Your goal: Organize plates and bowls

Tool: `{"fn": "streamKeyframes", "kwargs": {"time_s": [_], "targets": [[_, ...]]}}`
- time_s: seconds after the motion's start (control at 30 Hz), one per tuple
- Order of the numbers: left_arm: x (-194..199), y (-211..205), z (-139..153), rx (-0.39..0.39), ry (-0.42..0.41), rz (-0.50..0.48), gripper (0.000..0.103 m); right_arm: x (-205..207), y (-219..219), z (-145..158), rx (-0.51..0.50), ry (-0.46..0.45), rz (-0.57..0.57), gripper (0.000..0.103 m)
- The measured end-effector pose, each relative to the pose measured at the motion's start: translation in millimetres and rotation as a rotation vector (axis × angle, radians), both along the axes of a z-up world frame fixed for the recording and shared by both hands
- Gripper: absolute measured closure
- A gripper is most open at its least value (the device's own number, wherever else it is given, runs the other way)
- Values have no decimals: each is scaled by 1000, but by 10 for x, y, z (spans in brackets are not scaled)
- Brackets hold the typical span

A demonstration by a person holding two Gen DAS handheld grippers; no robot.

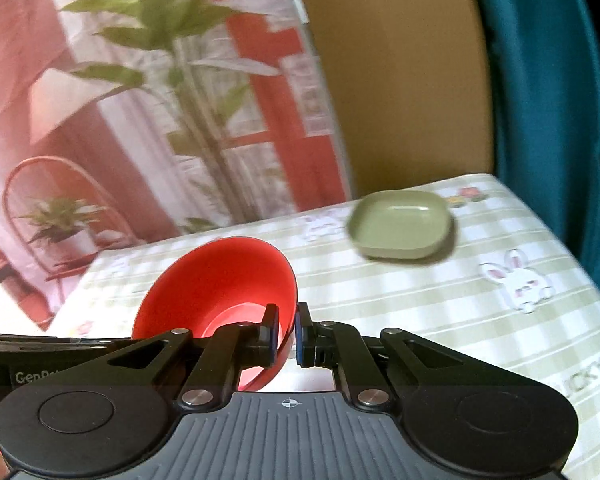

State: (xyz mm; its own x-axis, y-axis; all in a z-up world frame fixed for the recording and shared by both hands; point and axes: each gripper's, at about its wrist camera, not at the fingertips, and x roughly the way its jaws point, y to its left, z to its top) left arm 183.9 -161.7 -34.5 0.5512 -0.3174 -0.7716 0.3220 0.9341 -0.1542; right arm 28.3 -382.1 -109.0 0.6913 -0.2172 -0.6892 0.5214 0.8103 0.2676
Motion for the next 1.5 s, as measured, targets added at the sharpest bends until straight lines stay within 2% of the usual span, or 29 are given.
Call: {"fn": "streamKeyframes", "kwargs": {"time_s": [0.33,0.6,0.77,0.9,1.5], "targets": [[-282,936,-24,-13,8,6,86,275,894,67,31,4,113,95],[-438,1158,-317,-38,51,22,85,316,1336,-37,12,83,184,95],[-517,1235,-507,-74,101,38,85,244,1390,-168,27,129,188,95],[-581,1239,-592,-85,101,55,84,224,1372,-273,49,147,189,95],[-642,1311,-747,-101,146,97,84,253,1386,-502,92,204,207,95]]}}
